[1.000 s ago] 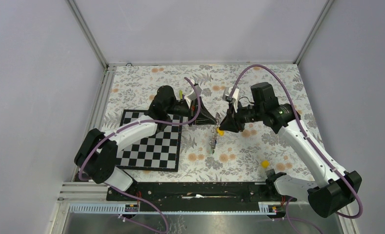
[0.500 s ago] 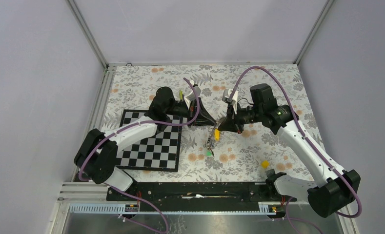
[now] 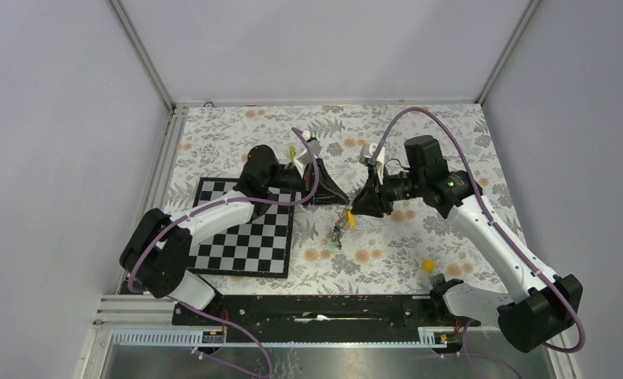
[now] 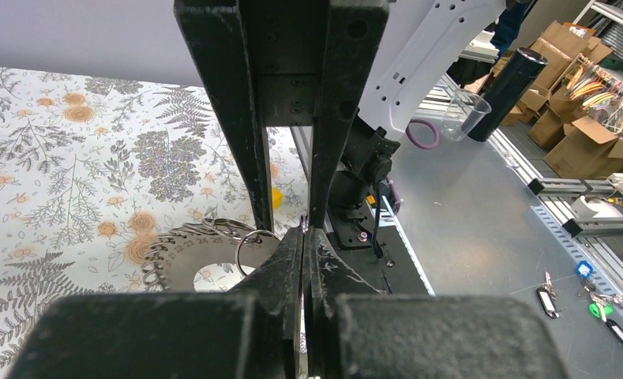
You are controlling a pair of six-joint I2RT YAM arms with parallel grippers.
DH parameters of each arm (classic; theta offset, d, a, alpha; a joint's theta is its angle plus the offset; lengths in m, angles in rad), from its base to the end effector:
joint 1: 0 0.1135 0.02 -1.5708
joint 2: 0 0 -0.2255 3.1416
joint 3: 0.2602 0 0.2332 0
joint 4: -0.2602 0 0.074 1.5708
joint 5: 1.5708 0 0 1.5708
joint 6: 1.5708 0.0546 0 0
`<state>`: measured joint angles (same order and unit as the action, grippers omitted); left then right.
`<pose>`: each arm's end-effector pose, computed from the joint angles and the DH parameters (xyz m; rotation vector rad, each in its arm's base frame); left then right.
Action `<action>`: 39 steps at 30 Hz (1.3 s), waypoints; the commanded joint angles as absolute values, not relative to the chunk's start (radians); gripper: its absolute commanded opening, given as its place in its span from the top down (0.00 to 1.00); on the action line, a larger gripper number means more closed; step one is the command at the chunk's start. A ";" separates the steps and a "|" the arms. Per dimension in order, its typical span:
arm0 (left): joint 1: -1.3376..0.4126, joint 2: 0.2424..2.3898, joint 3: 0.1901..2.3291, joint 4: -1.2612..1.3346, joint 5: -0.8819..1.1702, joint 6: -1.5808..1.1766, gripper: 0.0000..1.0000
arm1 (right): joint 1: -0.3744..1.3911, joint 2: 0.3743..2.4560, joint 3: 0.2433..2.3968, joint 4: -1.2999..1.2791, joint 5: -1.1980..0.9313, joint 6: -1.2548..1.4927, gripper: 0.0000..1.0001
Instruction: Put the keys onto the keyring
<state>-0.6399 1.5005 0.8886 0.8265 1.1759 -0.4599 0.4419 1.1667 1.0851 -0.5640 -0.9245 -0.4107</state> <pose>0.2233 -0.2291 0.2783 1.2238 1.2338 -1.6295 0.2039 0.1447 0.2980 -1.3004 1.6420 1.0285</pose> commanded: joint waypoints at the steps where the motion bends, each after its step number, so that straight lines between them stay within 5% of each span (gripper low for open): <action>1: -0.642 1.479 0.881 0.935 1.192 -0.471 1.00 | 0.434 1.103 1.122 -0.561 -0.892 -0.442 0.65; 8: -0.642 1.487 0.881 0.943 1.189 -0.484 1.00 | 0.433 1.079 1.152 -0.610 -0.894 -0.485 0.58; 24: -0.643 1.507 0.877 0.979 1.187 -0.519 1.00 | 0.433 1.134 1.132 -0.510 -0.940 -0.420 0.63; 35: -0.643 1.518 0.877 0.982 1.186 -0.518 1.00 | 0.433 1.146 1.118 -0.493 -0.984 -0.405 0.80; 39: -0.643 1.517 0.880 0.969 1.186 -0.507 1.00 | 0.433 1.146 1.126 -0.507 -0.986 -0.414 1.00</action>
<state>-0.6403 1.5230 0.8742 0.8925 1.1763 -0.5171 0.4374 1.1450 1.1149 -0.5312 -0.9485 -0.4107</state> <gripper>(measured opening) 0.010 0.077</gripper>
